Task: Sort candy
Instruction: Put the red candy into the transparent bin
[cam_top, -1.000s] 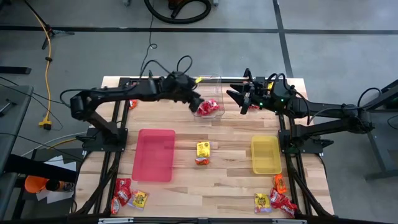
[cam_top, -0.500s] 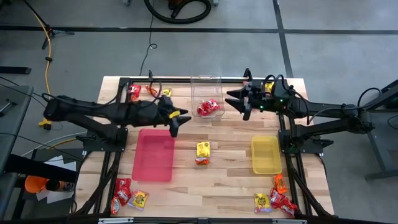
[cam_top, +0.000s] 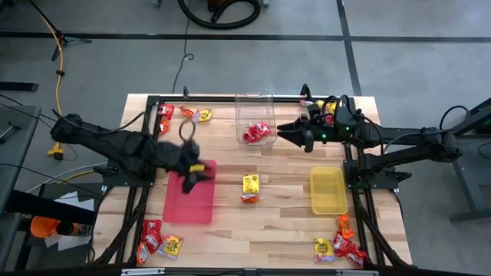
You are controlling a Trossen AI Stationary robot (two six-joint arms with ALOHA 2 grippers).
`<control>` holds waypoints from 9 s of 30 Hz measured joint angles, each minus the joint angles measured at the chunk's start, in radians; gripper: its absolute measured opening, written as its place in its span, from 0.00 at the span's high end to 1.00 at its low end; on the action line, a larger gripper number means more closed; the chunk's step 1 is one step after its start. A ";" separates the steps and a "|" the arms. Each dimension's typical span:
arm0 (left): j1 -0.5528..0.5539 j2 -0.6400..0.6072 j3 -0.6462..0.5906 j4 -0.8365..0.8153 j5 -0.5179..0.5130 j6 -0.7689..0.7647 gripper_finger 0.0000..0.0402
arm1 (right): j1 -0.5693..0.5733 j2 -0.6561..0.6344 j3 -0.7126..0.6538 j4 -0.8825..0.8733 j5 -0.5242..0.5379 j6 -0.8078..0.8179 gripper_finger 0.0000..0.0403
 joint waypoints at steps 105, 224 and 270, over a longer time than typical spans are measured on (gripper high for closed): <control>0.279 0.180 -0.378 1.193 -0.103 0.297 1.00 | 0.130 0.040 0.000 0.025 0.057 -0.077 0.46; 0.254 -0.151 -0.138 0.711 -0.378 0.354 0.47 | -0.656 0.513 -0.103 -0.675 0.246 -0.069 0.55; 0.257 -0.162 -0.138 0.715 -0.288 0.492 0.47 | 0.144 0.181 0.110 -0.059 0.015 -0.446 1.00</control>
